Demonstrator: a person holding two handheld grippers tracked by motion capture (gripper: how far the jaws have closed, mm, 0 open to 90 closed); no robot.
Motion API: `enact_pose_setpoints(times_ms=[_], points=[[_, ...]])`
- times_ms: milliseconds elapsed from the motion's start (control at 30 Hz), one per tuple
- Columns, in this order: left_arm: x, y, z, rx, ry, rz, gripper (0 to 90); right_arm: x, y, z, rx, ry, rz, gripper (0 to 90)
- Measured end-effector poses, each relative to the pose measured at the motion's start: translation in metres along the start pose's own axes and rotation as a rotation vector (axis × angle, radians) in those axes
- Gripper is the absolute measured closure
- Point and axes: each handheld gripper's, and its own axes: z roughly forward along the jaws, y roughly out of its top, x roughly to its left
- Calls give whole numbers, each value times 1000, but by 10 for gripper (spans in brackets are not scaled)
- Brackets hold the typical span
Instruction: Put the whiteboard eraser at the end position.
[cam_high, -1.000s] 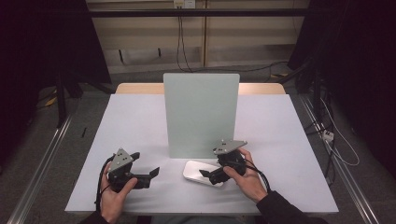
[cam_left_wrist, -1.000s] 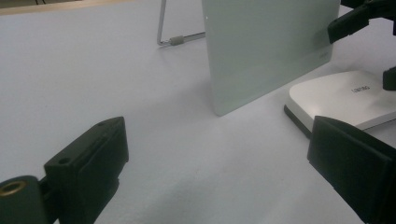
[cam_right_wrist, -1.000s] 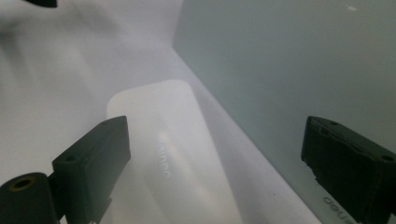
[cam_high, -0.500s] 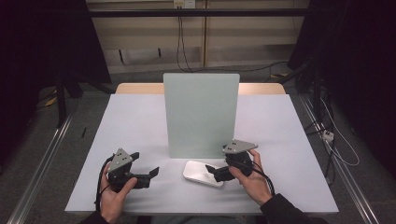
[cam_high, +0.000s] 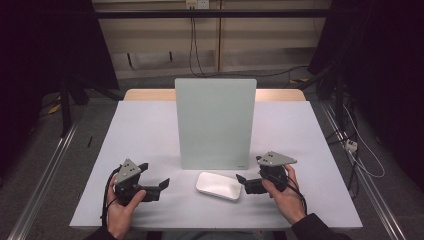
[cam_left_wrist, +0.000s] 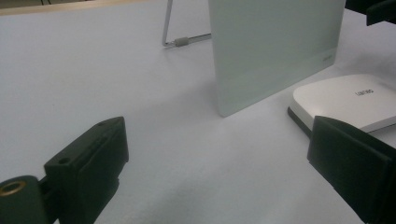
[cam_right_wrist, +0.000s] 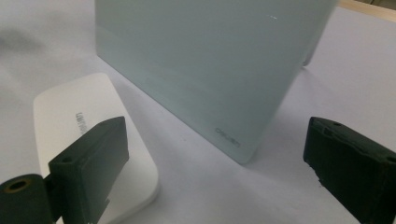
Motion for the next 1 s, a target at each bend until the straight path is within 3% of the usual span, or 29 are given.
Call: enact_pose_setpoints(times_ms=[200, 267, 367, 867, 1000], points=[[1, 0, -1, -5, 4, -2, 52, -11, -9, -10, -11, -19, 55, 69], [1, 0, -1, -5, 8, 0, 52, -15, -12, -13, -11, -55, 66, 70], [1, 0, -1, -4, 8, -2, 52, -19, -16, -17, -18, -61, 80, 72], [1, 0, -3, -9, 12, -7, 52, -34, -40, -35, -14, -130, 113, 74], [2, 0, -2, -9, 14, -6, 52, -36, -44, -35, -6, -135, 144, 77]])
